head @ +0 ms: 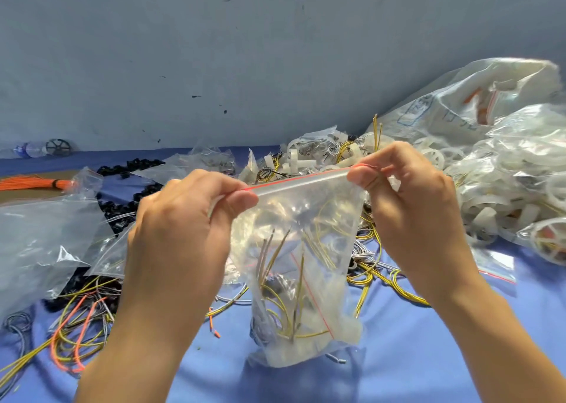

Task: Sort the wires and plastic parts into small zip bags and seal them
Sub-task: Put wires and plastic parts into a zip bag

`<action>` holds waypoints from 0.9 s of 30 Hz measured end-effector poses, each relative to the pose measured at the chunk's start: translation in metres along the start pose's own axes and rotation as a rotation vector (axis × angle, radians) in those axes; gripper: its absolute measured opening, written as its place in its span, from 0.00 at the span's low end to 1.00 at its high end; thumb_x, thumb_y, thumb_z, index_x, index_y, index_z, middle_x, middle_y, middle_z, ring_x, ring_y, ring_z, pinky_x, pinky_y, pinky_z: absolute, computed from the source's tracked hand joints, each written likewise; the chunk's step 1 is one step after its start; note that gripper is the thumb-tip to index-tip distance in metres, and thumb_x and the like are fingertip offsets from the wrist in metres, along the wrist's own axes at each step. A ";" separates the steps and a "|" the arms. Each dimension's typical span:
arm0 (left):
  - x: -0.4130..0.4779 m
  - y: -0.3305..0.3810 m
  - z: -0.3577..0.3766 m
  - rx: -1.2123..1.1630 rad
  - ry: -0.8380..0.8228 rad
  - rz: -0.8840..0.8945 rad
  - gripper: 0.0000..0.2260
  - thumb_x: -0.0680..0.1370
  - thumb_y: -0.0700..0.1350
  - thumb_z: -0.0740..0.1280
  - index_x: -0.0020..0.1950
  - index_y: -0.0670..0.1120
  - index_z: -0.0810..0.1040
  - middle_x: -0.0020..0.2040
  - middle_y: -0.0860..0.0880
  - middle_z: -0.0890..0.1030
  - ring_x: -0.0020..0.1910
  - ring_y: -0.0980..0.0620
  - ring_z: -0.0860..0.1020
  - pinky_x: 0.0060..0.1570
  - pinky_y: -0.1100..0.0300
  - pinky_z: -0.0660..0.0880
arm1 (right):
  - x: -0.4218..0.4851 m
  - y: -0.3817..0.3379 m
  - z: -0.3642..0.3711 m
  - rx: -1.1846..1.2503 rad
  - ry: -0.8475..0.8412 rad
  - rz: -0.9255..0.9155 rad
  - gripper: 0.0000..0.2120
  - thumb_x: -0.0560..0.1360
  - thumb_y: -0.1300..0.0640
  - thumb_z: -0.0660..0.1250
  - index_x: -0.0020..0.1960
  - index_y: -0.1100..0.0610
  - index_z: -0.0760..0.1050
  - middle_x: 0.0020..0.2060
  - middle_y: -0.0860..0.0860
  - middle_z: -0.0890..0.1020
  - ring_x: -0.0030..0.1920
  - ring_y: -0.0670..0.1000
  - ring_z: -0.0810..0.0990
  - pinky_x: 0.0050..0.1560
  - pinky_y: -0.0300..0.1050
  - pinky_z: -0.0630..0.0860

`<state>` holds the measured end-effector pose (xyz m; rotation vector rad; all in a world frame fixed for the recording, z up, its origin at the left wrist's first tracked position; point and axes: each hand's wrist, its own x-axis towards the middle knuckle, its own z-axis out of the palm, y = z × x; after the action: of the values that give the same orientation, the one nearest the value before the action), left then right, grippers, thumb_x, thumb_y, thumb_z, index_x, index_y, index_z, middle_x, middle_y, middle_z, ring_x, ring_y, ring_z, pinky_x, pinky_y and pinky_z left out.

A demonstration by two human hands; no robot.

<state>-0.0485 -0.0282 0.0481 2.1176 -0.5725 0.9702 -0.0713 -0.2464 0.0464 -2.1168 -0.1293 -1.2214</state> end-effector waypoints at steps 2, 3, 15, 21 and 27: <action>-0.003 -0.014 -0.002 -0.019 0.011 -0.042 0.06 0.77 0.56 0.66 0.45 0.57 0.79 0.38 0.60 0.77 0.38 0.54 0.74 0.41 0.53 0.71 | -0.001 0.003 0.000 -0.010 0.009 0.009 0.02 0.74 0.55 0.66 0.44 0.49 0.77 0.40 0.39 0.80 0.39 0.36 0.75 0.39 0.28 0.66; -0.004 -0.020 -0.003 -0.029 0.015 -0.071 0.04 0.77 0.56 0.67 0.45 0.57 0.78 0.37 0.59 0.77 0.36 0.58 0.73 0.37 0.55 0.70 | -0.002 0.004 0.001 -0.015 0.009 0.010 0.02 0.75 0.55 0.66 0.44 0.50 0.77 0.40 0.40 0.80 0.39 0.36 0.75 0.39 0.28 0.66; -0.031 -0.057 0.042 -0.662 -0.658 -0.682 0.56 0.42 0.78 0.72 0.66 0.52 0.73 0.61 0.56 0.79 0.58 0.56 0.78 0.66 0.44 0.70 | 0.001 0.022 0.002 0.298 0.046 0.294 0.05 0.78 0.50 0.68 0.44 0.48 0.77 0.38 0.44 0.82 0.40 0.48 0.81 0.43 0.42 0.74; -0.072 -0.031 0.088 -0.573 -1.001 -0.374 0.24 0.67 0.64 0.74 0.59 0.68 0.69 0.59 0.63 0.80 0.58 0.64 0.78 0.57 0.62 0.74 | 0.003 0.030 -0.002 0.461 0.095 0.353 0.05 0.77 0.49 0.68 0.44 0.48 0.76 0.34 0.41 0.82 0.36 0.46 0.82 0.38 0.32 0.72; -0.069 -0.010 0.124 -0.666 -0.629 -0.518 0.07 0.76 0.38 0.71 0.52 0.47 0.79 0.44 0.50 0.85 0.43 0.55 0.83 0.40 0.68 0.76 | 0.006 0.043 -0.018 0.506 0.107 0.359 0.04 0.76 0.50 0.70 0.44 0.49 0.77 0.37 0.43 0.82 0.36 0.45 0.82 0.39 0.34 0.74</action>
<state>-0.0281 -0.1101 -0.0659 1.7697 -0.5045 -0.1894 -0.0641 -0.2909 0.0352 -1.5524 -0.0056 -0.9611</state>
